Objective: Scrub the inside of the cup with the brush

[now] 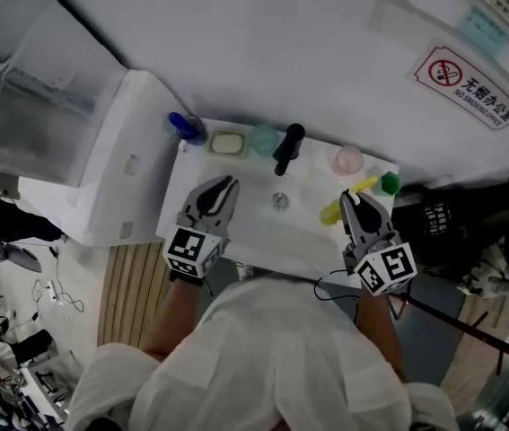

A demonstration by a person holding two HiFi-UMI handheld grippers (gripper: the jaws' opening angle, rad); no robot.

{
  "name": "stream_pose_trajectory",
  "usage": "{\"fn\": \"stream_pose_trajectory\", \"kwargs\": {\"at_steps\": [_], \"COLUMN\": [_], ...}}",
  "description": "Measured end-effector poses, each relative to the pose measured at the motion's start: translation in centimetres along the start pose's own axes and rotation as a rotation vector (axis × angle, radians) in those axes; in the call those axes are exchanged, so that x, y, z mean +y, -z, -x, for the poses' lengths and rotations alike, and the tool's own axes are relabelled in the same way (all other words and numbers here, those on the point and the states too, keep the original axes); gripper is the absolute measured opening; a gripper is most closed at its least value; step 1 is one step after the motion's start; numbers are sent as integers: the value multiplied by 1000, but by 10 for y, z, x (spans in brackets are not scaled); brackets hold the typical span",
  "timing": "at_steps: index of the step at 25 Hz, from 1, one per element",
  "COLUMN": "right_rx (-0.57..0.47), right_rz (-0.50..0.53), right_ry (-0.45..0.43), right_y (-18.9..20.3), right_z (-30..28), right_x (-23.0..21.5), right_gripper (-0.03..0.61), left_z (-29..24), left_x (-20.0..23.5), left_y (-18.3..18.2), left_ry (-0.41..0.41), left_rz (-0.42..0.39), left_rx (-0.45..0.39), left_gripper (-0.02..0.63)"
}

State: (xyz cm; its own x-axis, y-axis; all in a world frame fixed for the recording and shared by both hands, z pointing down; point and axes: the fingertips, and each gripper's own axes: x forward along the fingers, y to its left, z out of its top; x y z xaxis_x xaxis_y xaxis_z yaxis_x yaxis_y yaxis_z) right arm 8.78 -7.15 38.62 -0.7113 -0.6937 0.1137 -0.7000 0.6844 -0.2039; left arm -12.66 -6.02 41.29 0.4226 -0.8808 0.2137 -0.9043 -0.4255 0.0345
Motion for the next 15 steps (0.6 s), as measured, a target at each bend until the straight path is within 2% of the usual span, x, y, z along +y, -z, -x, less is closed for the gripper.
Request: {"fn": "stream_pose_trajectory", "kwargs": {"at_steps": [4,9,15], "right_rx": [-72,-121,-116], "right_rz": [41,79,84], "right_ry": [37,89,135], "right_y": [-39,-70,-73], "right_z": [8,24,35], "right_x": [5,8,8], "right_gripper": [38,38,38], "left_z": [23,44,53], "left_x": [28,49,61], "left_y": [-41,-79,-86], "left_ry": [-26,-33,-30], "left_rz": [-45,-52,-40], "left_rx": [-76,-157,-176], "left_gripper": [44,44,44]}}
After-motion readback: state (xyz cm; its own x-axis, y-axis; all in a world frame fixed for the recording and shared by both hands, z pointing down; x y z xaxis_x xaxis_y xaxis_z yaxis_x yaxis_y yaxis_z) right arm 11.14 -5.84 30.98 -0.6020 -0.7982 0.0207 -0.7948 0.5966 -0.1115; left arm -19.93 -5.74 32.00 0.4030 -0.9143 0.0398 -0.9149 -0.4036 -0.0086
